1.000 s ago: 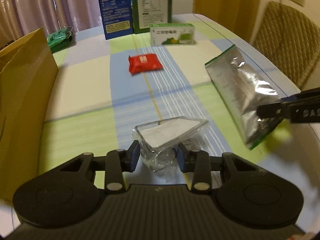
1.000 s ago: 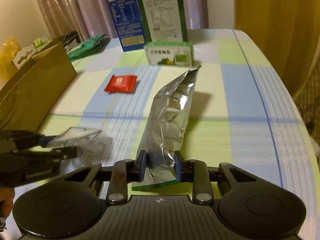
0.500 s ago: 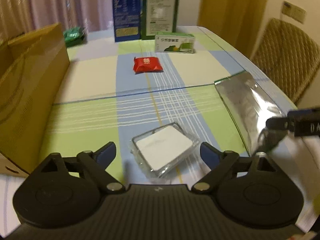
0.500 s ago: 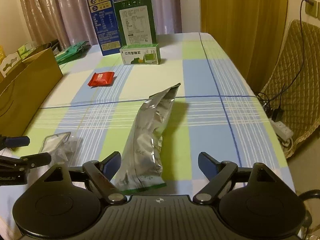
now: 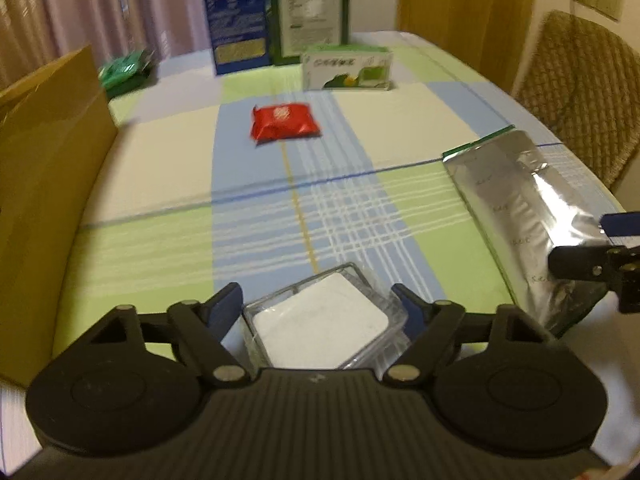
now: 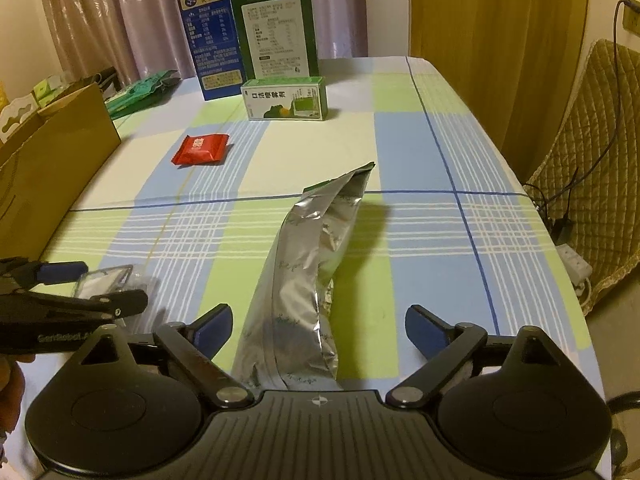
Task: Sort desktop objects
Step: 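Lift the foil bag with the right gripper while the left lifts the clear box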
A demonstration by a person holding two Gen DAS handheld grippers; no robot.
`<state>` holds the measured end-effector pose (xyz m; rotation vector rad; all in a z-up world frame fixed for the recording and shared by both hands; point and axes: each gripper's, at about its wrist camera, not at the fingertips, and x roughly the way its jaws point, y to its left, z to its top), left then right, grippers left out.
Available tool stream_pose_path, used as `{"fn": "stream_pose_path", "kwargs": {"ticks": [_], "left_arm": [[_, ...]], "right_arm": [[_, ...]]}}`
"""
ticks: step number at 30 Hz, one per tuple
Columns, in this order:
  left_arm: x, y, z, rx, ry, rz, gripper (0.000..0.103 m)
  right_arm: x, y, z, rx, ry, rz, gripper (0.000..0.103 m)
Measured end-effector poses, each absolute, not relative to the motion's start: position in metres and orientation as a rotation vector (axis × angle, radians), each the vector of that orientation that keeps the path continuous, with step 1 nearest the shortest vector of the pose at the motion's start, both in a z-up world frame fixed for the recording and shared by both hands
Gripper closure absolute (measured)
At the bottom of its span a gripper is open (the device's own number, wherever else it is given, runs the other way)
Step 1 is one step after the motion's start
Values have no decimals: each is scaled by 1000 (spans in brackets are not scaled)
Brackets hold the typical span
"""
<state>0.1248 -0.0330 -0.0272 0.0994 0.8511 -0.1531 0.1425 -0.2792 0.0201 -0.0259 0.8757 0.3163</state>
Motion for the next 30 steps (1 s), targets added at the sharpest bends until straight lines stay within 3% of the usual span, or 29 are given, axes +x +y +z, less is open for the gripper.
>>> {"fn": "stream_pose_path", "kwargs": {"ticks": [5, 9, 11, 19, 23, 28, 30], "left_arm": [[123, -32, -20, 100, 816, -214, 35], [119, -30, -21, 94, 816, -184, 20], [118, -27, -24, 77, 839, -175, 19], [123, -30, -35, 111, 881, -165, 20], [125, -26, -32, 96, 871, -148, 28], [127, -26, -32, 91, 868, -143, 28], [127, -25, -33, 88, 875, -141, 22]], "right_arm": [[144, -271, 20, -50, 870, 343, 12], [144, -259, 18, -135, 856, 355, 12], [144, -253, 16, -190, 842, 350, 12], [161, -243, 2, -225, 893, 369, 12], [168, -256, 0, -216, 921, 285, 12], [173, -265, 6, -150, 917, 291, 12], [176, -259, 6, -149, 910, 324, 12]]}}
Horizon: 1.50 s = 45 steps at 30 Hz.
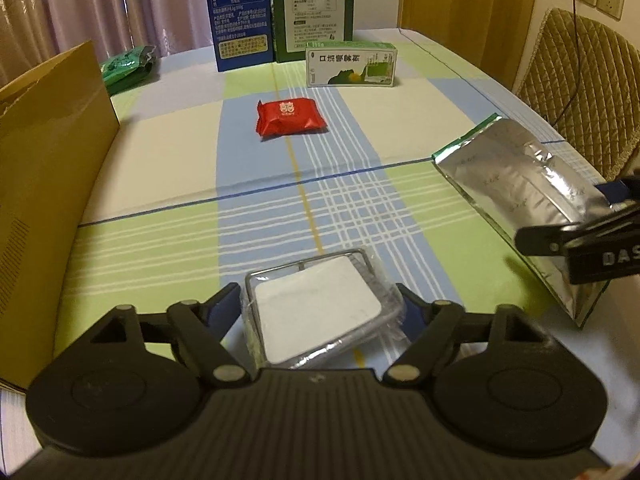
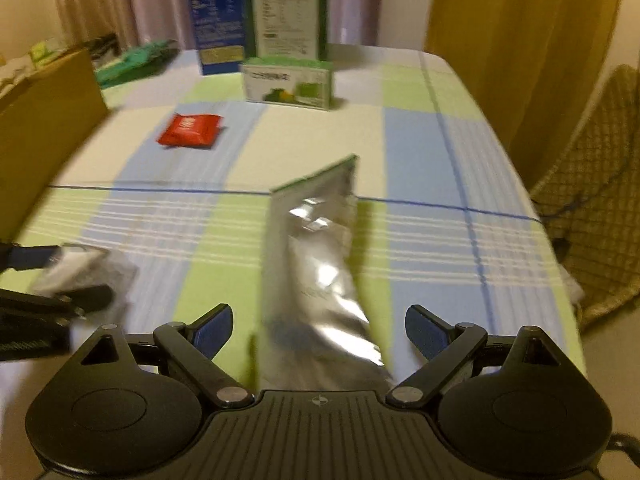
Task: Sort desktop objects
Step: 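Lift the foil bag with the right gripper while the left lifts the clear box, then carry the clear box with the left gripper while the right carries the foil bag toward the cardboard box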
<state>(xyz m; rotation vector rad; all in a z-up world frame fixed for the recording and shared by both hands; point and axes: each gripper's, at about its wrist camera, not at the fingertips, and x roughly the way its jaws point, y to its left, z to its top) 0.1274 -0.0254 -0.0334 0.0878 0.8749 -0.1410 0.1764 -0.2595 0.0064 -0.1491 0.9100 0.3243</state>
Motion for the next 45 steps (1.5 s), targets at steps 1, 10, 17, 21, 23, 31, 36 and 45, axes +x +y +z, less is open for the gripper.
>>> {"fn": "stream_pose_path", "kwargs": {"ticks": [1, 10, 17, 21, 23, 31, 36, 45], "left_arm": [[128, -25, -34, 82, 880, -139, 22], [134, -21, -38, 43, 898, -154, 23], [133, -21, -38, 44, 901, -153, 32], [133, -22, -37, 61, 889, -144, 38], [132, -22, -36, 65, 884, -140, 40], [131, -19, -27, 51, 845, -139, 41], [130, -19, -23, 46, 836, -141, 41], [129, -16, -20, 40, 835, -139, 41]], "right_arm": [[179, -255, 5, -173, 905, 333, 12], [206, -250, -13, -220, 979, 359, 34], [202, -242, -11, -237, 972, 396, 61], [201, -243, -10, -215, 969, 399, 65], [200, -244, -9, -199, 971, 405, 66], [195, -243, -1, -162, 950, 427, 67], [193, -241, -1, -157, 947, 434, 67], [189, -245, 3, -136, 926, 425, 67]]}}
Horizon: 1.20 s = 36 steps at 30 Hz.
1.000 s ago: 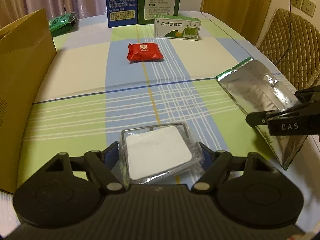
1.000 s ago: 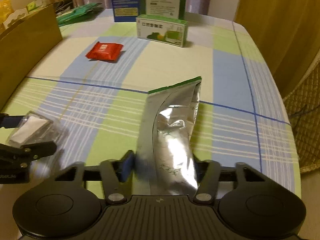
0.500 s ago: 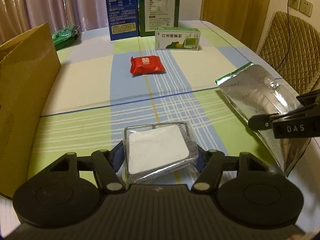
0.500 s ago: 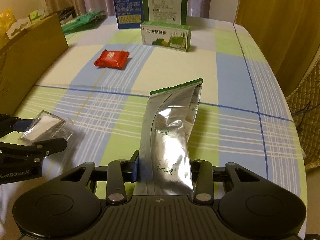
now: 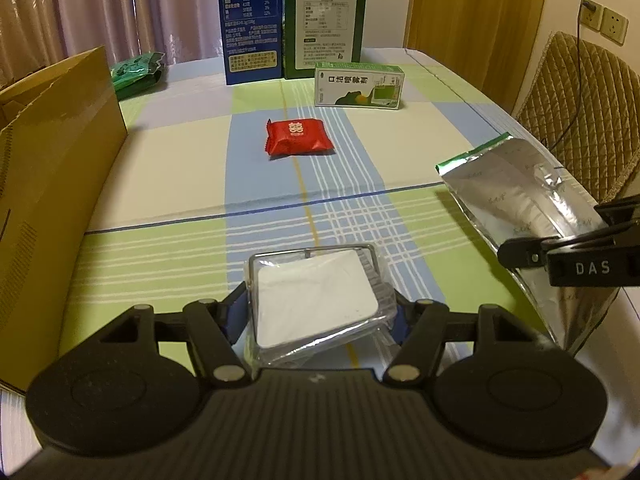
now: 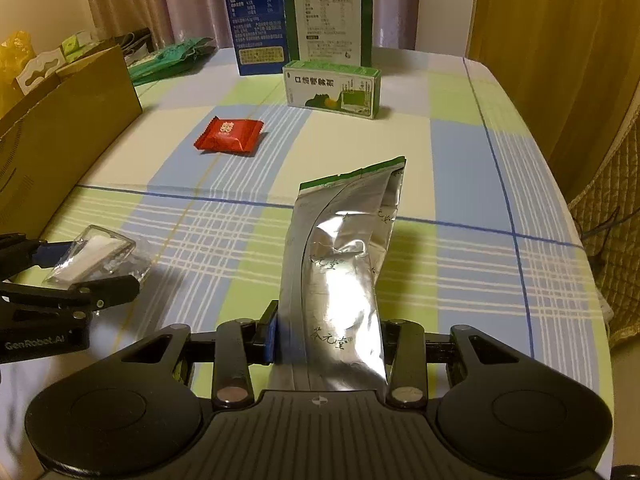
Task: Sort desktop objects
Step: 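Carry the clear box with the left gripper while the right carries the foil bag toward the cardboard box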
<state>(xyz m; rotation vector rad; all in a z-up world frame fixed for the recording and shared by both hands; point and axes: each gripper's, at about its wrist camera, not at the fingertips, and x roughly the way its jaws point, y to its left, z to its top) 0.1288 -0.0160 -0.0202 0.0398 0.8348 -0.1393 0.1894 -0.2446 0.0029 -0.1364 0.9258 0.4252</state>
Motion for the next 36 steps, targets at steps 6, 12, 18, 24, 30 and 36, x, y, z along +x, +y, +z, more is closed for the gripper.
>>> {"fn": "stream_pose_path", "kwargs": {"ticks": [6, 12, 18, 24, 30, 36], "left_arm": [[124, -16, -18, 40, 834, -143, 41], [112, -13, -12, 37, 830, -148, 41], [97, -12, -4, 55, 815, -163, 41], [87, -4, -1, 56, 815, -154, 41], [75, 4, 4, 48, 806, -142, 41], [68, 8, 5, 47, 807, -138, 41]], "right_arm": [[185, -245, 3, -122, 924, 426, 67], [174, -251, 3, -102, 926, 394, 67], [151, -254, 10, -73, 920, 374, 67], [131, -255, 13, -51, 915, 368, 67], [116, -251, 11, -49, 930, 374, 67], [105, -246, 11, -41, 932, 383, 67]]}}
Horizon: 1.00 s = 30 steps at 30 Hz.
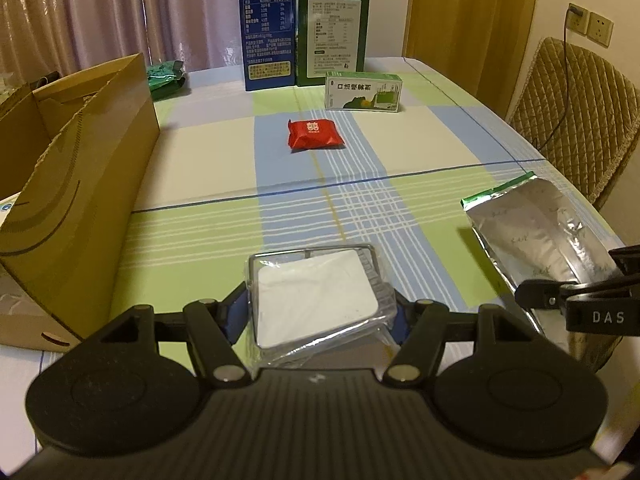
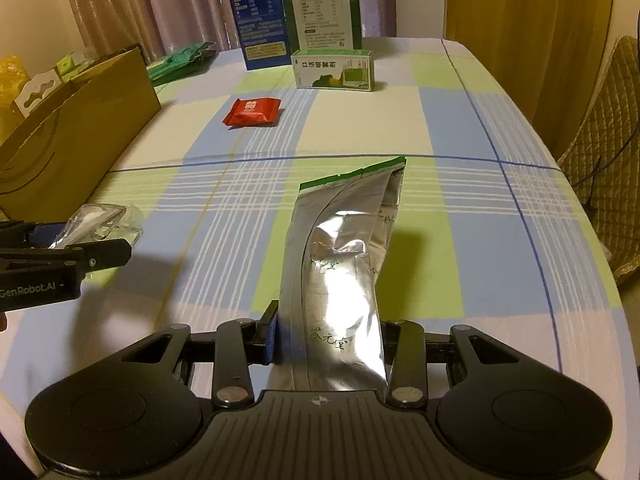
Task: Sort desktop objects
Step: 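Carry the clear box with the left gripper while the right carries the foil bag toward the cardboard box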
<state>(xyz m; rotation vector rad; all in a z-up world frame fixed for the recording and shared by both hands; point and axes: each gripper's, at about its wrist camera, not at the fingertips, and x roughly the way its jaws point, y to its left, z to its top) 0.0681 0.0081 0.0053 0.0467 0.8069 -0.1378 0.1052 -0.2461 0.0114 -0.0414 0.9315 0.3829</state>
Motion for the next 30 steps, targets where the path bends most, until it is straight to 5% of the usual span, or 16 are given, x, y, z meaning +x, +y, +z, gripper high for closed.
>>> {"fn": "stream_pose_path", "kwargs": {"ticks": [17, 30], "left_arm": [[66, 6, 53, 50, 728, -156, 41], [45, 111, 136, 116, 626, -7, 41]], "right_arm": [[92, -236, 36, -15, 889, 409, 67], [82, -151, 123, -1, 759, 590, 67]]}}
